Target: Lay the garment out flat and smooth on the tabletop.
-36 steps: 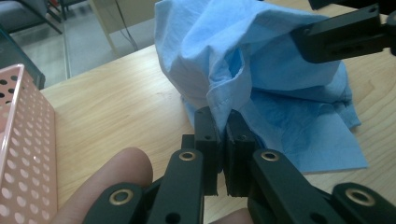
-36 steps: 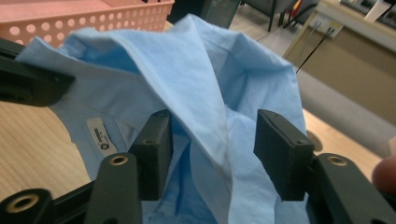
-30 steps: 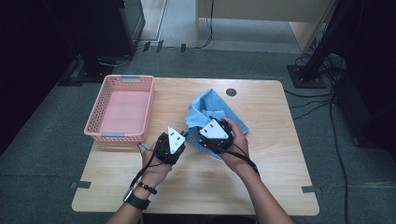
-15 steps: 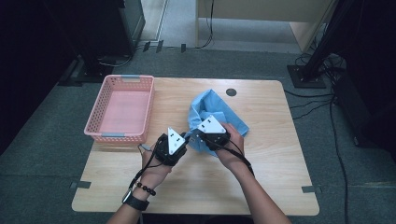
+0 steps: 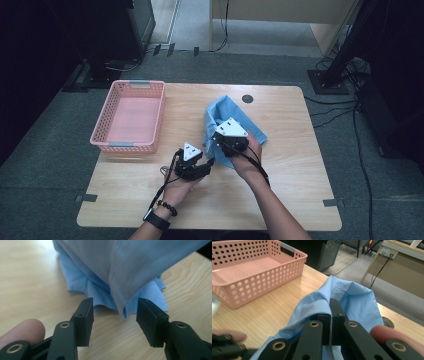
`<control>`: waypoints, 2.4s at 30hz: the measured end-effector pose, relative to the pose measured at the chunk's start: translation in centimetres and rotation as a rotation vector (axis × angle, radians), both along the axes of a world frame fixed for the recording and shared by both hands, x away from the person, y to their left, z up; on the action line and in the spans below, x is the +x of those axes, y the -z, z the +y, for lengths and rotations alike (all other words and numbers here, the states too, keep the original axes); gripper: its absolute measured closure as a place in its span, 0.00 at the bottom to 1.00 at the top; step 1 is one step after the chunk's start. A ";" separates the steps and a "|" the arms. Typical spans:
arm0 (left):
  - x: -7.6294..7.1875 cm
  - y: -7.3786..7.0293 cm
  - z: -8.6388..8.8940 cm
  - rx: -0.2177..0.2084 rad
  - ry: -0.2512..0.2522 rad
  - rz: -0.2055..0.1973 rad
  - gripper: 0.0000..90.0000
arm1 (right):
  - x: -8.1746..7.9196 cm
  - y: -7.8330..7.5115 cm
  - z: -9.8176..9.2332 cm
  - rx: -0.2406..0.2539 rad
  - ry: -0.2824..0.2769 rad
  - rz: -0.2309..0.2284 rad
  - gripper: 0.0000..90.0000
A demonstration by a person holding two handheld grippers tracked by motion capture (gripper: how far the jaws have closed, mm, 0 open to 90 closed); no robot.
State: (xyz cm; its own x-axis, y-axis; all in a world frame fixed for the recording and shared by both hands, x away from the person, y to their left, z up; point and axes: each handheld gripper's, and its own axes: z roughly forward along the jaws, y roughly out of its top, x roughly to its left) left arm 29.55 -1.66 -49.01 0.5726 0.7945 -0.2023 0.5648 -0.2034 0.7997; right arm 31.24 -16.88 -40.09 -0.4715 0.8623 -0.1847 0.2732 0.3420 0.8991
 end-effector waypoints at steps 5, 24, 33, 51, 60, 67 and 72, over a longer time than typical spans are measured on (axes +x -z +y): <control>0.4 0.8 -1.3 -0.011 -0.014 0.042 0.51 | 0.0 -0.6 -0.1 0.028 -0.004 -0.002 1.00; 1.2 -2.8 4.1 0.055 -0.099 -0.094 0.98 | -0.7 0.6 -4.8 0.056 0.071 0.031 1.00; 0.9 -7.0 4.3 0.165 -0.085 -0.267 1.00 | -1.3 2.6 -5.8 0.073 0.091 0.076 1.00; 0.2 -7.5 2.7 0.177 -0.016 -0.278 0.99 | -3.1 3.5 -4.1 -0.171 -0.013 -0.065 0.49; -0.3 -7.6 2.7 0.189 0.028 -0.293 0.99 | -1.3 3.8 -2.3 -0.197 0.011 -0.047 0.85; -0.2 -6.6 3.1 0.167 0.028 -0.269 0.92 | -1.1 2.4 -2.7 -0.047 -0.006 -0.002 1.00; -0.2 -5.1 2.6 0.170 0.045 -0.234 0.68 | -1.1 1.0 -3.2 0.052 0.006 0.017 1.00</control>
